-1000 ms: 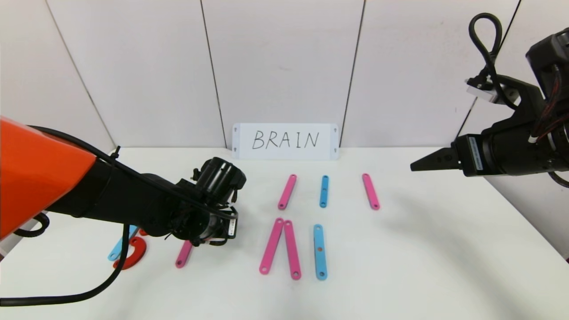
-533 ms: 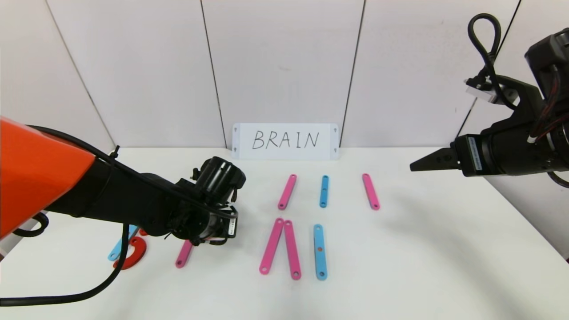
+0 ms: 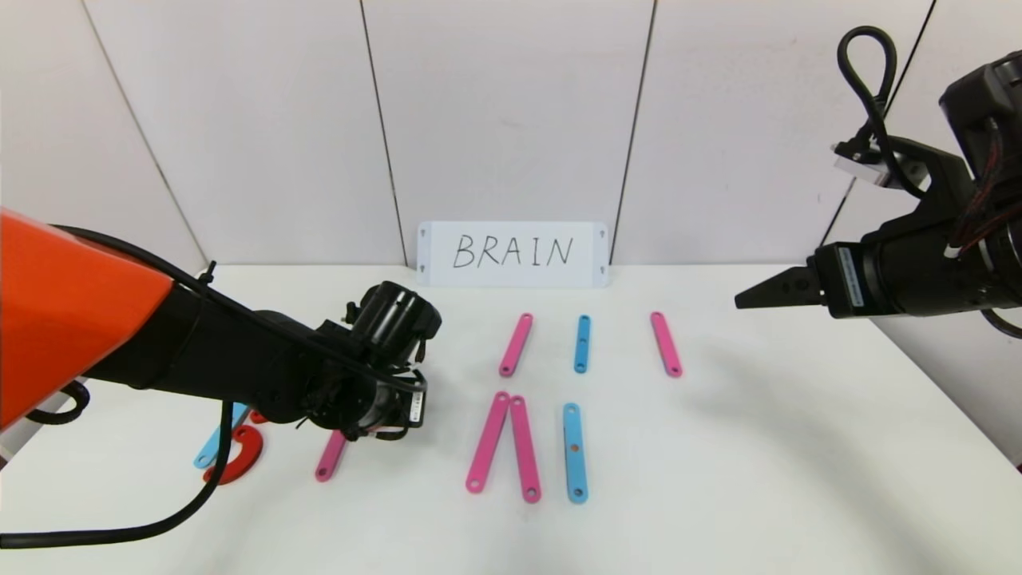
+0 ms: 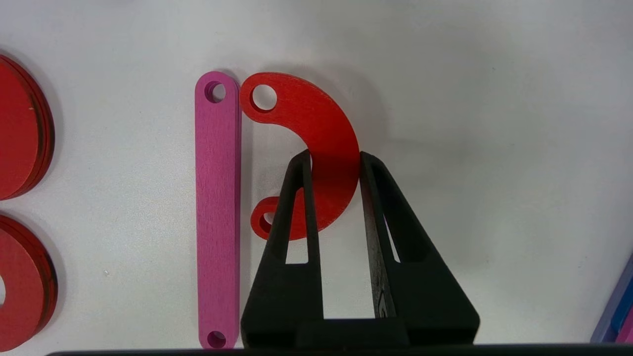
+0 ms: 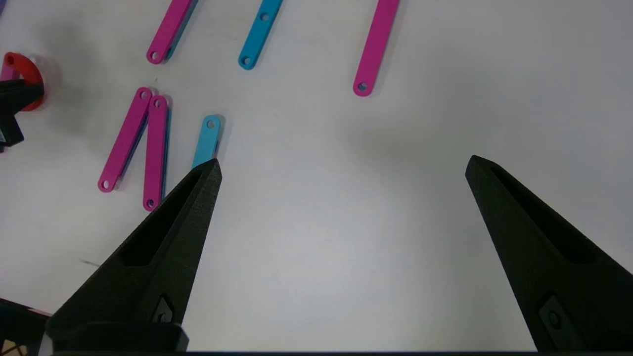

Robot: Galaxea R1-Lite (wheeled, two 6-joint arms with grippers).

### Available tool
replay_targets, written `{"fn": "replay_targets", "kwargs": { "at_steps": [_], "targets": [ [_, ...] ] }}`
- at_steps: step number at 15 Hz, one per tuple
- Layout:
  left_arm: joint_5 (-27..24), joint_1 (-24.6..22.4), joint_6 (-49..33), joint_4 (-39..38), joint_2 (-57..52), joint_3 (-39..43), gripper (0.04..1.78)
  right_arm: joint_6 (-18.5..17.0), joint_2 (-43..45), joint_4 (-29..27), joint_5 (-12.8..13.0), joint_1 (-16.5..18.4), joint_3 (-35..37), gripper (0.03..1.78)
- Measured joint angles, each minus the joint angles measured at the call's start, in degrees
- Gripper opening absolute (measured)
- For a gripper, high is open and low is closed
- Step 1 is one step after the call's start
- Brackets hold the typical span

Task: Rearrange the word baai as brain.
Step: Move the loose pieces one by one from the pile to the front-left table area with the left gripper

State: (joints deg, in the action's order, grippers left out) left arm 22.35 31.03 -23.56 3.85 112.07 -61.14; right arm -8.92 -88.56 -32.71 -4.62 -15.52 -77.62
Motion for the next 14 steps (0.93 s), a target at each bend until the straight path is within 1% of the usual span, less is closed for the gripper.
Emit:
{"fn": "replay_targets", "kwargs": {
  "at_steps": [2,3,4,6,8,10,12,14],
  "targets": [
    [0.0,0.0,0.0,0.0,0.0,0.0,0.4,0.0,0.0,0.0,0.0,0.0,0.0,1.73],
    [0.0,0.0,0.0,0.0,0.0,0.1,0.48,0.0,0.0,0.0,0.0,0.0,0.0,1.73],
    [0.0,0.1,0.1,0.0,0.0,0.1,0.6,0.0,-0.1,0.0,0.0,-0.1,0.0,1.73],
    [0.0,0.1,0.1,0.1,0.0,0.1,0.9,0.0,-0.1,0.0,0.0,-0.2,0.0,1.73],
    [0.0,0.1,0.0,0.0,0.0,0.1,1.26,0.0,-0.1,0.0,0.0,-0.2,0.1,1.73],
    [-0.2,0.4,-0.2,-0.3,-0.1,0.0,1.51,0.0,-0.1,0.1,0.0,-0.3,0.2,1.73],
    [-0.2,0.6,0.2,-2.0,-0.8,0.0,1.68,0.0,-0.1,0.1,0.0,-0.6,0.4,1.73],
    [-0.2,-0.5,1.5,-2.5,-2.1,0.0,1.74,0.0,-0.1,0.0,0.1,-0.9,0.5,1.73]
  ]
}}
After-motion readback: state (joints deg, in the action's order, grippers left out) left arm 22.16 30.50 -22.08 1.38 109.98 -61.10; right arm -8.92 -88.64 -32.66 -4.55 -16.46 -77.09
